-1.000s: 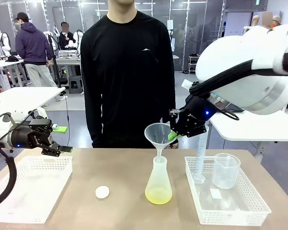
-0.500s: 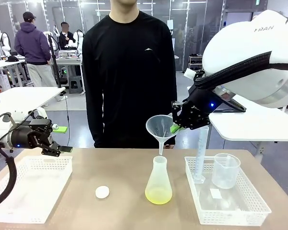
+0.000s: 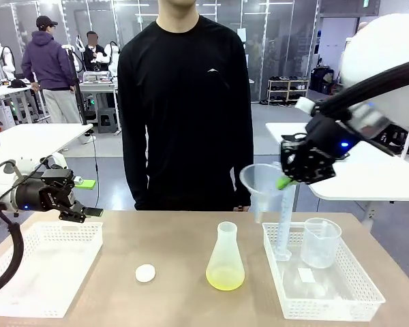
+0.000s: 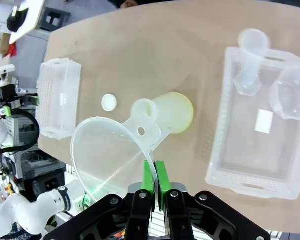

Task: Prepare the solutions needed for the experiment.
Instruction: Once the solution is in the Big flask , pick up the Plastic Funnel and place it back into the right Organizing basket.

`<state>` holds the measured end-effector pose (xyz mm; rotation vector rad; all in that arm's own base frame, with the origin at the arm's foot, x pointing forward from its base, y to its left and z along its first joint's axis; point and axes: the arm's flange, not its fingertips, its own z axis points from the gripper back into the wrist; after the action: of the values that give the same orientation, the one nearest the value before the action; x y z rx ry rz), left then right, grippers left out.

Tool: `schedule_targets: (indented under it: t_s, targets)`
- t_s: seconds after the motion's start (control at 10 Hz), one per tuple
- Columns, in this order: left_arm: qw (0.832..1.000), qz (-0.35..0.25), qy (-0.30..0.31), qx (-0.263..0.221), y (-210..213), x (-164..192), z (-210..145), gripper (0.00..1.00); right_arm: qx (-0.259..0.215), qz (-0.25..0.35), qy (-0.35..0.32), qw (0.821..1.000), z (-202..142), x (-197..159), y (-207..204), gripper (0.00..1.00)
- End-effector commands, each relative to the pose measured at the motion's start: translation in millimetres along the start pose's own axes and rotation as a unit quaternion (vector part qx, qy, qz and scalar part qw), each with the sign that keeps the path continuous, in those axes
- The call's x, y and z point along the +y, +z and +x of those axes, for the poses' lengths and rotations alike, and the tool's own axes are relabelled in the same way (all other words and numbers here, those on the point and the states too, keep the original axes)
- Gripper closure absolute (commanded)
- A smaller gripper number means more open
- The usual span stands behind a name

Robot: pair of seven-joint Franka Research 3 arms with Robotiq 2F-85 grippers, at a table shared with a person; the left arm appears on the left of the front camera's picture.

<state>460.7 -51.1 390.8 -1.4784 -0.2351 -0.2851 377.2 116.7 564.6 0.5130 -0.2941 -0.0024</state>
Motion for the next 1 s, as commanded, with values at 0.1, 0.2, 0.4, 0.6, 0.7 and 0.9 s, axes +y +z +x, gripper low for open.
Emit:
schedule_targets:
  t_s: [0.1, 0.2, 0.4, 0.6, 0.7, 0.9]
  targets:
    - [1.0, -0.001, -0.007, 0.005, 0.7, -1.5, 0.3, 0.0, 0.002, -0.028, -0.036, 0.999, 3.0, -57.3, 20.9, 1.0]
    - [1.0, -0.001, -0.007, 0.005, 0.7, -1.5, 0.3, 0.0, 0.014, -0.031, -0.058, 0.998, 5.1, -78.0, 24.4, 1.0]
    - [1.0, -0.001, -0.007, 0.005, 0.7, -1.5, 0.3, 0.0, 0.037, -0.041, -0.084, 0.995, 5.0, -106.4, 25.8, 1.0]
    - [1.0, -0.001, -0.007, 0.005, 0.7, -1.5, 0.3, 0.0, 0.045, -0.058, -0.106, 0.992, 4.1, -126.0, 17.8, 1.0]
    - [1.0, -0.001, -0.007, 0.005, 0.7, -1.5, 0.3, 0.0, 0.07, -0.065, -0.117, 0.988, 1.7, -133.3, 7.3, 1.0]
    - [1.0, -0.001, -0.007, 0.005, 0.7, -1.5, 0.3, 0.0, 0.095, -0.097, -0.139, 0.981, -0.8, -139.2, -20.4, 1.0]
